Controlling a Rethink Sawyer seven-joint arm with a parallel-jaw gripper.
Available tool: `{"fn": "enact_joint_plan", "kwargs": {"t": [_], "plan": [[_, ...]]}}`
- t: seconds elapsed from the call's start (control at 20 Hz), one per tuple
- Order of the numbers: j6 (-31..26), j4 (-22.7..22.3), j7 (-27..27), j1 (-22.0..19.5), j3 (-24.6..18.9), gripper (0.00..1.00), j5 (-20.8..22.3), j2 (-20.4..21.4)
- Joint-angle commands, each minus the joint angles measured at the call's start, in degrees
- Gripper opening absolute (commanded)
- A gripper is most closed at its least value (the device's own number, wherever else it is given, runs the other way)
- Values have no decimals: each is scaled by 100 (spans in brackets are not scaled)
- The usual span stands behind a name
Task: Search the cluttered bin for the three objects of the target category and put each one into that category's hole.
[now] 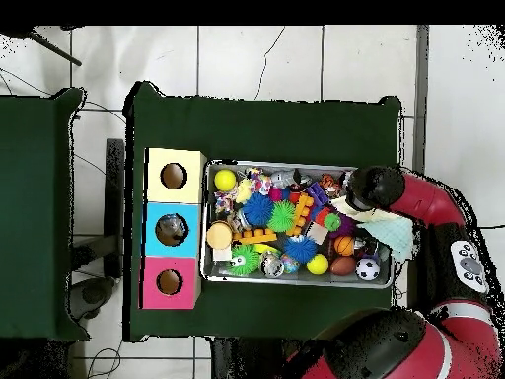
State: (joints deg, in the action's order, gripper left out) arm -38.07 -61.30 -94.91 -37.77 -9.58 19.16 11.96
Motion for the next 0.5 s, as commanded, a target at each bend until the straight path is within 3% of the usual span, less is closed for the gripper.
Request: {"fn": "enact_joint_plan", "kwargs": {"t": [0.05,0.5], "plan": [[15,-196,764,-5,-715,100,153,-948],[-610,-262,861,-248,-1021,100,-269,-950]]}}
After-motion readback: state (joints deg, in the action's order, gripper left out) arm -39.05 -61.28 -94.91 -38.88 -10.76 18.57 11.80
